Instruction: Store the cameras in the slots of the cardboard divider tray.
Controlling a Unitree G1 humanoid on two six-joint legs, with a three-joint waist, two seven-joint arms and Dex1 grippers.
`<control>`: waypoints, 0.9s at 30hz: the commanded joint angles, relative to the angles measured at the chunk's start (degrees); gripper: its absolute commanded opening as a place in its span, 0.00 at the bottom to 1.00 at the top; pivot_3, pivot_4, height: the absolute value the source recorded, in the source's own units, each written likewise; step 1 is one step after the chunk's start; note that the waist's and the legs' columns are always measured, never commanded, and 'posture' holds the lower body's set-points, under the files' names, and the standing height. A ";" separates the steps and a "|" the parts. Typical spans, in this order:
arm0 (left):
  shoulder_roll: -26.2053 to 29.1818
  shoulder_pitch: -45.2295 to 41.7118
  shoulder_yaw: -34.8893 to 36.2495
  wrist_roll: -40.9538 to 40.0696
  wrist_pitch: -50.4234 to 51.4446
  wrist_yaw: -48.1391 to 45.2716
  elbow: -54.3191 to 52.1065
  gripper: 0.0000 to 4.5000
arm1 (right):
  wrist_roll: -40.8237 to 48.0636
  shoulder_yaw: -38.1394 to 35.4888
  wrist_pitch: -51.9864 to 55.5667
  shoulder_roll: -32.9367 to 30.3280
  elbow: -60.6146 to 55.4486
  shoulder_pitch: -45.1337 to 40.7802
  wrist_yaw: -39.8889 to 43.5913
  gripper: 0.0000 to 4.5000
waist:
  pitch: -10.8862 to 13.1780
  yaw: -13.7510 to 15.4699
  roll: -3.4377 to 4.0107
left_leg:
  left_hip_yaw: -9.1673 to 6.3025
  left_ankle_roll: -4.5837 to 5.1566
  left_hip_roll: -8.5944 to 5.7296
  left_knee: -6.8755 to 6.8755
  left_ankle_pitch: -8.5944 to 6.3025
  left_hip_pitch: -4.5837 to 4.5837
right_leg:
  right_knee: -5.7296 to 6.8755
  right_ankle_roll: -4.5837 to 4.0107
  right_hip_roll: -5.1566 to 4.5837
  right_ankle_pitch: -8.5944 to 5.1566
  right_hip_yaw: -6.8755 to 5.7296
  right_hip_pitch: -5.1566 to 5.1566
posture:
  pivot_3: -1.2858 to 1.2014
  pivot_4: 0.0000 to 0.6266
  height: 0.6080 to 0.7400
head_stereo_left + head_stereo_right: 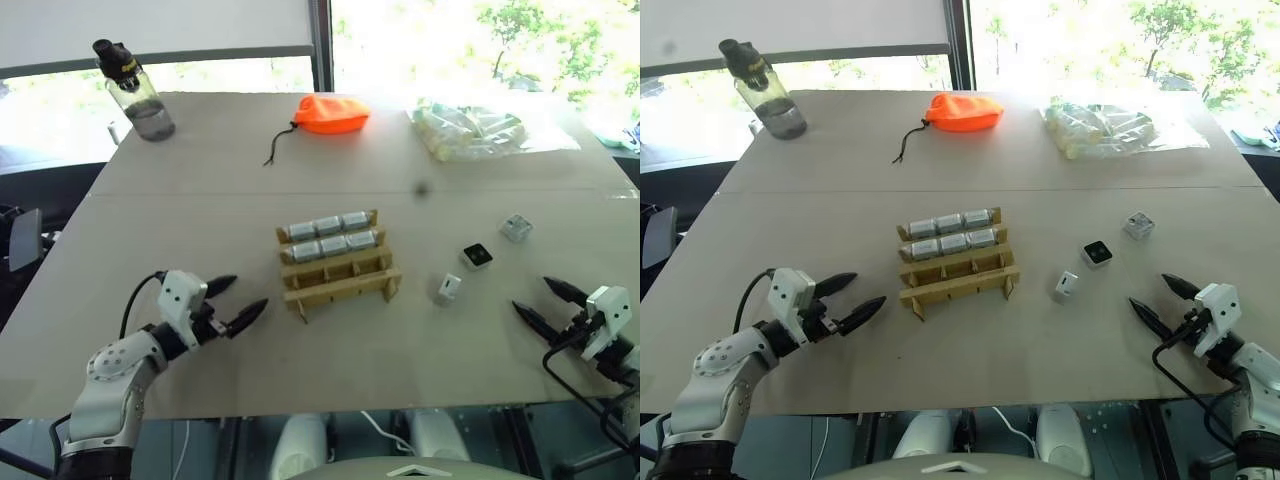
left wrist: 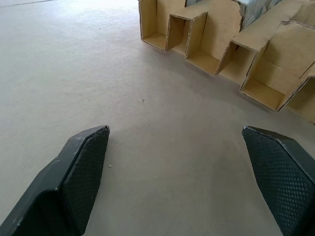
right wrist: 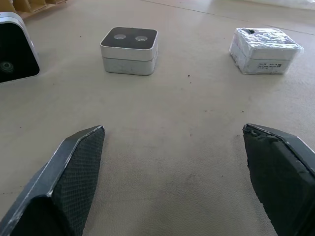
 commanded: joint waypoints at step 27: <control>2.14 2.81 1.31 2.34 1.87 4.38 -2.31 1.00 | -8.29 0.77 2.71 -1.19 3.39 -6.67 -12.77 0.99 | 0.41 -0.33 -0.08 | 0.04 -0.03 0.02 0.04 -0.01 -0.03 | -0.10 0.08 -0.05 -0.03 -0.08 -0.04 | 0.52 0.24 0.89</control>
